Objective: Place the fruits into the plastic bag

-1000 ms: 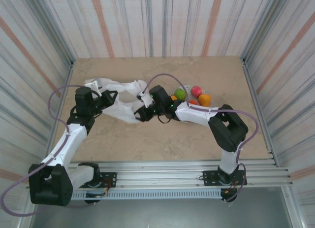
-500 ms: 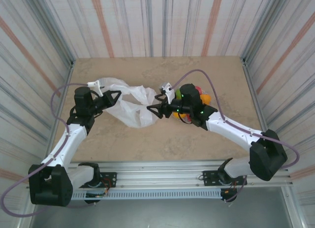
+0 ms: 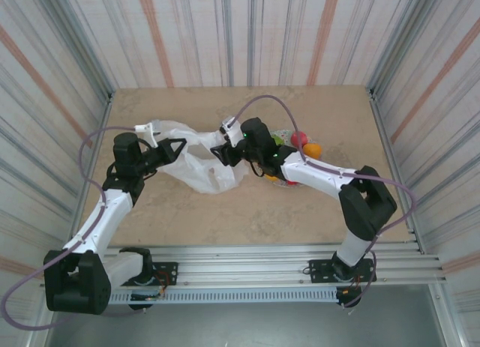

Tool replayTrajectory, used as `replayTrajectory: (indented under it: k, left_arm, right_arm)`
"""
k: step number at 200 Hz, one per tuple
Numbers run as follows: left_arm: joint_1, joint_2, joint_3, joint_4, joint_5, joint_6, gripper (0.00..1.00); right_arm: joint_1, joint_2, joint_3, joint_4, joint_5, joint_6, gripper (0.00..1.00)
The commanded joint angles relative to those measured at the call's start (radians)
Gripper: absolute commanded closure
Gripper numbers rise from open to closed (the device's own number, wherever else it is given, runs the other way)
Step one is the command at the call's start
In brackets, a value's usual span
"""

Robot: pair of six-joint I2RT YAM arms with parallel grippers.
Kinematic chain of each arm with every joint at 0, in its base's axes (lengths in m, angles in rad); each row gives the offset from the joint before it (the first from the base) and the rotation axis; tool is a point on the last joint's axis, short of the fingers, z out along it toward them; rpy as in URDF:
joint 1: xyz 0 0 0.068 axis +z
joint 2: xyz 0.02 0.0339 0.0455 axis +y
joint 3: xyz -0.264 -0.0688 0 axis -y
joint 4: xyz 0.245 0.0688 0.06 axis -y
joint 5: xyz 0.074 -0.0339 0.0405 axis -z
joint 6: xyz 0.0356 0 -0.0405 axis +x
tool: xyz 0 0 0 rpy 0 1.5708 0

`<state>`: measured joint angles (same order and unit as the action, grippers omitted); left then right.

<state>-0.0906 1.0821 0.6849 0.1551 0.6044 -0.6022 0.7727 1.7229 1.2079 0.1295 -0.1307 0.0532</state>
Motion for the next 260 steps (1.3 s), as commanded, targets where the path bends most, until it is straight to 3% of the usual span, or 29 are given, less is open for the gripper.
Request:
replayTrajectory:
  k: [1,20,41,50,76,107,141,162,200,220,233,260]
  left_arm:
    - [0.01,-0.014,-0.01,0.015,0.019,0.025,1.0]
    - [0.009,-0.016,-0.008,-0.017,-0.012,0.033,1.0]
    - [0.005,-0.012,0.007,-0.107,-0.125,0.043,1.0]
    - [-0.005,-0.009,0.022,-0.164,-0.205,0.057,1.0]
    - [-0.096,-0.001,0.104,-0.344,-0.456,0.154,0.7]
    - [-0.243,-0.015,0.157,-0.492,-0.711,0.208,0.41]
    - [-0.349,-0.06,0.156,-0.603,-0.923,0.233,0.23]
    - [-0.367,-0.058,0.149,-0.602,-0.983,0.266,0.16]
    - [-0.366,0.016,0.175,-0.501,-0.976,0.348,0.13]
    - [-0.365,0.062,0.187,-0.4,-0.904,0.403,0.14]
    - [-0.364,0.099,0.21,-0.368,-0.866,0.42,0.21]
    - [-0.361,0.181,0.246,-0.329,-0.837,0.452,0.52]
  right_arm:
    - [0.003,0.036,0.034,-0.04,0.086,0.025,0.47]
    - [-0.006,0.019,0.044,-0.051,0.073,0.029,0.71]
    - [-0.023,-0.008,0.092,-0.123,0.03,0.1,1.0]
    - [-0.026,-0.023,0.107,-0.142,0.007,0.161,1.0]
    - [-0.01,-0.052,0.117,-0.126,-0.075,0.392,1.0]
    - [0.049,-0.051,0.127,-0.077,-0.061,0.564,1.0]
    - [0.053,-0.043,0.166,-0.11,-0.084,0.621,1.0]
    - [0.039,-0.039,0.194,-0.144,-0.144,0.612,1.0]
    - [-0.022,-0.038,0.203,-0.198,-0.307,0.542,1.0]
    - [-0.054,-0.031,0.21,-0.237,-0.384,0.504,1.0]
    - [-0.07,-0.024,0.223,-0.26,-0.419,0.481,1.0]
    - [-0.109,0.001,0.249,-0.296,-0.454,0.446,1.0]
